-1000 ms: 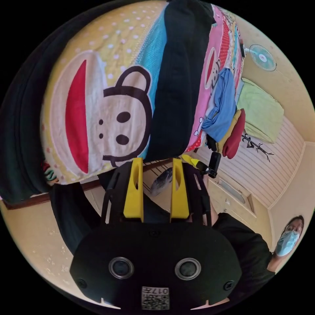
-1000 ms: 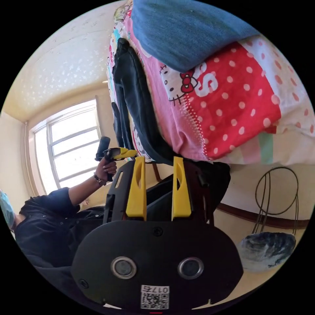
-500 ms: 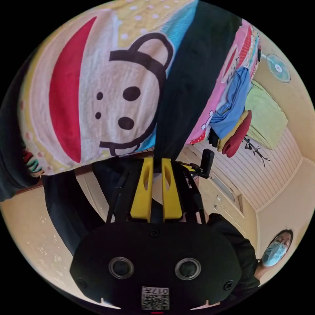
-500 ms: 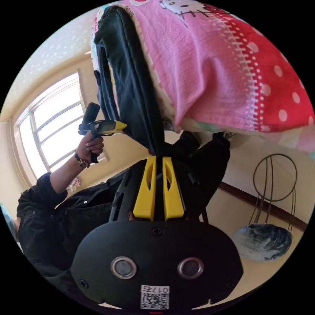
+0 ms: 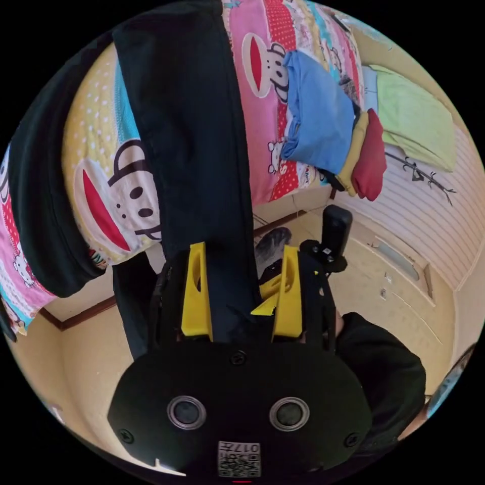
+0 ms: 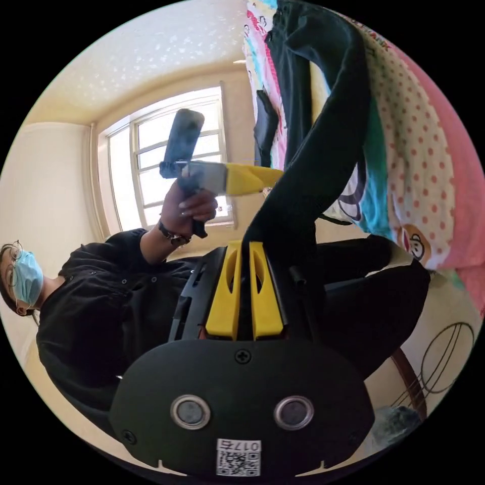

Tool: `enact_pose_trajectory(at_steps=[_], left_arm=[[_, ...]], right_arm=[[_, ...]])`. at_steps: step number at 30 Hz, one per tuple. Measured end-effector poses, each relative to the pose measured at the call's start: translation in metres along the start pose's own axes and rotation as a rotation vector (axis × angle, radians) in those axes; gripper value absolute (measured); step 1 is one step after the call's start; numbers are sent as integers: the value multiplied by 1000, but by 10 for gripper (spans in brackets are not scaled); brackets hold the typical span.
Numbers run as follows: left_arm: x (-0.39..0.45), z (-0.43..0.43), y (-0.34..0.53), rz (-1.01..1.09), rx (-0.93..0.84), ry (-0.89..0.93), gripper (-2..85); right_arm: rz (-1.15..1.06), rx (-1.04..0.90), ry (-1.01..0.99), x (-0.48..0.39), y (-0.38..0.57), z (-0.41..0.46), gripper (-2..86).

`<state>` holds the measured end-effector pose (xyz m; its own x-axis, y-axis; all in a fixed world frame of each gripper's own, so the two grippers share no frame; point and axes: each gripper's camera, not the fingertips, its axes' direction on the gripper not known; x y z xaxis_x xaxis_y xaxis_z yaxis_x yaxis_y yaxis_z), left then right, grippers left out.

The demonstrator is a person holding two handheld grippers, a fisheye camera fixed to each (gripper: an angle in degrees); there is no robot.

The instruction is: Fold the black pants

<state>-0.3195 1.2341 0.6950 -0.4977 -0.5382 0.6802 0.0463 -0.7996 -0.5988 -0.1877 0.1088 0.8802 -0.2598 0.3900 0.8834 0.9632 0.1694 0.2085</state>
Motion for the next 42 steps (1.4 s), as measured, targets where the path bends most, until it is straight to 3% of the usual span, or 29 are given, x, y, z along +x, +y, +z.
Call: enact_pose_trajectory(at_steps=[4, 6, 14, 18, 23, 30, 35, 39, 42], left_arm=[[5, 12, 6, -29, -85, -146, 62], [1, 4, 16, -39, -64, -143, 47], [-36, -31, 71, -109, 87, 212, 39], [-44, -49, 92, -127, 154, 293, 39], [-58, -77, 117, -166, 221, 437, 40], [-69, -118, 141, -186, 274, 554, 40], [-92, -135, 163, -207, 365, 835, 41], [-112, -138, 184, -231, 442, 1117, 40], [-127, -144, 204, -242, 532, 1334, 41]], right_arm=[[-18, -92, 43, -17, -7, 20, 30], [7, -157, 44, -19, -7, 31, 28], [63, -276, 169, -33, -36, 5, 18], [90, -111, 306, -52, -97, -41, 38], [124, 131, 300, -66, -199, -79, 133], [266, 290, 600, -55, -328, -67, 159], [320, 370, 696, -26, -380, -45, 143], [277, 468, 693, -32, -401, -20, 51], [175, 504, 887, -74, -424, 19, 40]])
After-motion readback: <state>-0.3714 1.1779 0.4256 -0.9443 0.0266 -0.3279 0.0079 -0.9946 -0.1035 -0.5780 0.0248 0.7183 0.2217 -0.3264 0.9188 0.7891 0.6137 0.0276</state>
